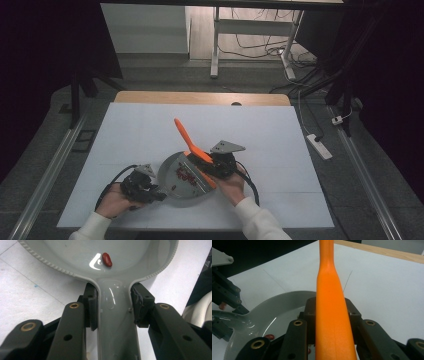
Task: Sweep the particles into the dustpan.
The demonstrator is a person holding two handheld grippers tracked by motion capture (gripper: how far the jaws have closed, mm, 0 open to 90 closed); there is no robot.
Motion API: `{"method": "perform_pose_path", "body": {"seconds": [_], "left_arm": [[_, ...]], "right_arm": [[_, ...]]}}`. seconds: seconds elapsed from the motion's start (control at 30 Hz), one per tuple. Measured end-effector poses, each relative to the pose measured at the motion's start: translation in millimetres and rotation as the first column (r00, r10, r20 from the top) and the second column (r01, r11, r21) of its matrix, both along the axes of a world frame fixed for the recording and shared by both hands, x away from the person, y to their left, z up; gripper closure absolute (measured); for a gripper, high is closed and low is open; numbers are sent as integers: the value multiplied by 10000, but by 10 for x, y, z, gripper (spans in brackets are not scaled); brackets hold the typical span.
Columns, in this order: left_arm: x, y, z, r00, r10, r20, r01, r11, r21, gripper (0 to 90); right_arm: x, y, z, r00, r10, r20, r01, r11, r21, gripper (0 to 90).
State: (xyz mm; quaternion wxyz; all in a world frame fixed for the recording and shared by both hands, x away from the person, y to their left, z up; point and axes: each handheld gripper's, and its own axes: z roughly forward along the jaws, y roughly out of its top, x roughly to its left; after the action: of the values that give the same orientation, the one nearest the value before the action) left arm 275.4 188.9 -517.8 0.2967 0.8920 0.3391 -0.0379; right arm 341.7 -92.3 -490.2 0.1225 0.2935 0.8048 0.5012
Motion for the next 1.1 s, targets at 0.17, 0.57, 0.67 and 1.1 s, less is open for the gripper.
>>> {"method": "perform_pose_path", "body": {"seconds": [0.17, 0.57, 0.67, 1.1], "left_arm": [[-6, 2, -4, 10000, 10, 23, -10, 10000, -51, 617], [-42, -8, 3, 9997, 191, 165, -189, 9997, -133, 617], [-53, -7, 16, 9995, 247, 214, -242, 9994, -229, 617], [-115, 21, 84, 9974, 576, 437, -545, 9961, -700, 617]], "right_arm": [[5, -62, -8, 10000, -10, 30, 11, 9995, -312, 704], [-29, -362, 49, 9998, -200, 4, 200, 9998, -82, 704], [-43, -435, 78, 9998, -202, 80, 202, 9998, -43, 704], [-101, -731, 105, 9994, -318, 129, 320, 9994, -117, 704]]}}
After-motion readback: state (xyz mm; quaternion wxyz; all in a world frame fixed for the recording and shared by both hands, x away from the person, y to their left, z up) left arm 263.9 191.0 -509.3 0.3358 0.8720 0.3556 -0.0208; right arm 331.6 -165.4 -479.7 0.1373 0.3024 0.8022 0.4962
